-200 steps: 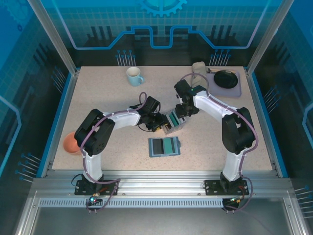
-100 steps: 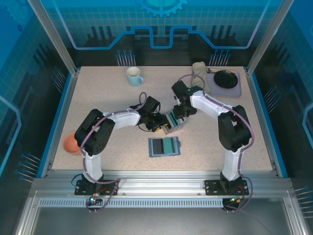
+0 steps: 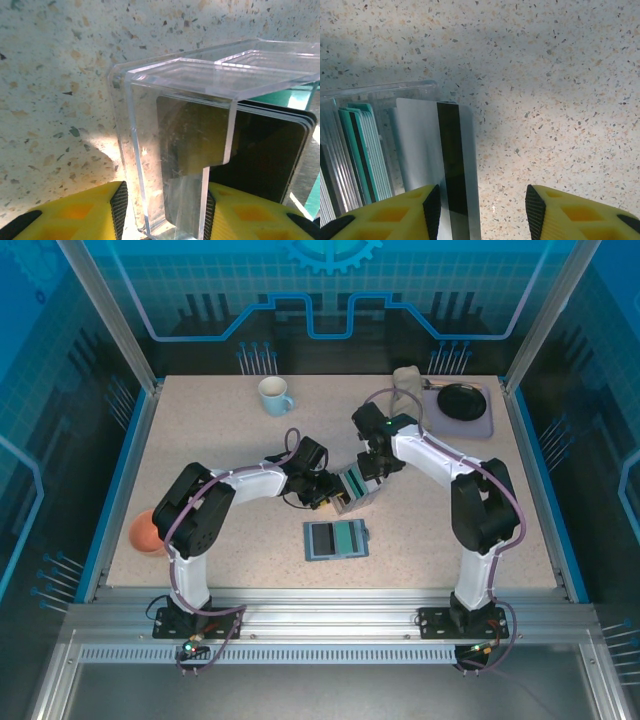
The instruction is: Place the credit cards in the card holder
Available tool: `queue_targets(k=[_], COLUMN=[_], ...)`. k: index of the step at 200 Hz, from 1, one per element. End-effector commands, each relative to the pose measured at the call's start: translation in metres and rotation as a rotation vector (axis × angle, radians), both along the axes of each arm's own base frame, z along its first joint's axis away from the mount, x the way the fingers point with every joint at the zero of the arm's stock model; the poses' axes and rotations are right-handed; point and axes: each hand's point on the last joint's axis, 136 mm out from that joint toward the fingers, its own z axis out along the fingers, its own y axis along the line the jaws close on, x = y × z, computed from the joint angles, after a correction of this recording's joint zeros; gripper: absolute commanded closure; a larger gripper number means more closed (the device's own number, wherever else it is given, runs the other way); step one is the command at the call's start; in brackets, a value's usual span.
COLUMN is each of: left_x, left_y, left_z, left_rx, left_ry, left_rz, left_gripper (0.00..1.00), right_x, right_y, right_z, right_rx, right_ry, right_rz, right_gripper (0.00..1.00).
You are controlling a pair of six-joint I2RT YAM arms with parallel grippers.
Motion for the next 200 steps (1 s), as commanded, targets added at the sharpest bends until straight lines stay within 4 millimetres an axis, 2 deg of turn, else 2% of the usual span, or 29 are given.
queue_targets(k=[1, 43, 72, 139, 200], left_x=[-0.017, -0.017, -0.018, -0.017, -0.017], left_y=[0.012, 0.012, 0.012, 0.011, 0.01], left_z=[-0.013, -0.013, -0.013, -0.013, -0.013], left_rx=[0.055, 0.054, 0.051, 0.047, 0.043], left_ry=[0.065, 0.065, 0.067, 0.066, 0.066], left_rz=[-0.013, -0.014, -0.011, -0.011, -0.014], left_gripper=[0.56, 0.56, 0.56, 0.56, 0.56], right_x=[-0.002, -0.004, -0.004, -0.004, -0.005], right_y=[-0.007, 0.005, 0.005, 0.007, 0.014], right_z=[0.014, 0.014, 0.014, 0.025, 0.035], right_rx=[-0.041, 0.022, 0.016, 0.002, -0.023], right_ry=[-0.021, -0.004, -0.008, -0.041, -0.068], right_rz=[0.006, 0.022, 0.018, 0.032, 0.059], right_gripper=[0.5, 0.62, 0.68, 0.74, 0.84])
